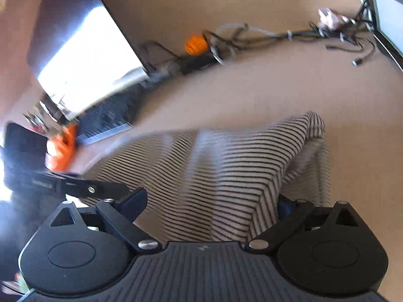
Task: Fold clothes
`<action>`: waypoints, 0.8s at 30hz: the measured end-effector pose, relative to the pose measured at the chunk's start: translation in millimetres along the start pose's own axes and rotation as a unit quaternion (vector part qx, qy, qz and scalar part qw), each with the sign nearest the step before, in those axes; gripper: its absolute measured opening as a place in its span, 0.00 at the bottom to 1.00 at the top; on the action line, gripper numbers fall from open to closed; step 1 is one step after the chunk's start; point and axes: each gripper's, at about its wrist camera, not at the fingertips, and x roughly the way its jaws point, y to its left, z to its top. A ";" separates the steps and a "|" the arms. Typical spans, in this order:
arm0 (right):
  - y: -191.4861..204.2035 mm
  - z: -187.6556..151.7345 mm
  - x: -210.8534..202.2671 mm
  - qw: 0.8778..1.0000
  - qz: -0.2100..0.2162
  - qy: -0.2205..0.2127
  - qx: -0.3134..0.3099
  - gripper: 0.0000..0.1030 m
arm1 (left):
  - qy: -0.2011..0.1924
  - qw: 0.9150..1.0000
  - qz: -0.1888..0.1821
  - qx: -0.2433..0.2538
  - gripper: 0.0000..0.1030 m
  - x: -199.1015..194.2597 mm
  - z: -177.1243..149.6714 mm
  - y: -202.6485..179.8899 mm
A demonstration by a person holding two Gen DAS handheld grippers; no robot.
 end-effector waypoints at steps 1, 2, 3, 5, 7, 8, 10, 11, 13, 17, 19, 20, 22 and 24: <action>4.5 2.5 -9.6 1.000 0.014 -0.008 -0.006 0.94 | -0.004 1.000 -0.011 0.019 0.77 -9.1 -1.3 -7.2; 9.5 3.5 -19.0 1.000 0.022 -0.011 -0.015 0.94 | -0.005 0.999 -0.018 0.039 0.77 -17.4 -4.4 -14.0; 12.7 1.9 -27.1 0.999 0.026 -0.010 -0.024 0.94 | -0.005 0.998 -0.023 0.055 0.78 -24.3 -8.3 -19.5; 15.5 -5.1 -37.7 0.999 0.026 -0.003 -0.036 0.94 | 0.006 0.997 -0.017 0.071 0.81 -29.5 -21.2 -22.5; 13.9 -15.8 -41.5 0.999 0.015 0.008 -0.042 0.95 | 0.018 0.997 0.003 0.069 0.84 -29.9 -33.0 -16.8; 10.1 -20.5 -40.7 0.999 0.001 0.012 -0.037 0.95 | 0.023 0.998 0.020 0.052 0.85 -26.5 -35.6 -9.5; -0.3 -28.0 -37.3 0.999 -0.031 0.015 -0.019 0.94 | 0.026 0.998 0.048 0.007 0.85 -20.3 -36.5 7.0; -4.4 -29.1 -34.9 0.999 -0.050 0.012 -0.010 0.95 | 0.021 0.998 0.055 -0.019 0.86 -18.7 -34.8 15.3; -8.9 -29.8 -29.7 0.997 -0.079 0.006 -0.007 0.94 | 0.011 0.997 0.063 -0.047 0.88 -14.3 -29.9 23.7; -11.1 -24.9 -7.7 0.996 -0.084 0.010 -0.021 0.90 | 0.003 0.995 0.088 -0.043 0.88 -0.1 -23.9 23.5; -13.8 -21.7 7.1 0.997 -0.076 0.018 -0.019 0.78 | 0.003 0.994 0.104 -0.028 0.85 7.9 -22.4 20.0; -16.1 -20.3 12.8 0.997 -0.076 0.020 -0.012 0.71 | 0.002 0.994 0.111 -0.021 0.80 11.9 -21.6 18.2; -19.1 -17.8 18.8 0.997 -0.073 0.019 0.002 0.65 | -0.002 0.991 0.131 -0.012 0.58 15.5 -21.1 14.2; -19.2 -15.4 18.5 0.998 -0.066 0.011 0.013 0.51 | -0.008 0.990 0.137 -0.020 0.36 15.8 -19.2 13.6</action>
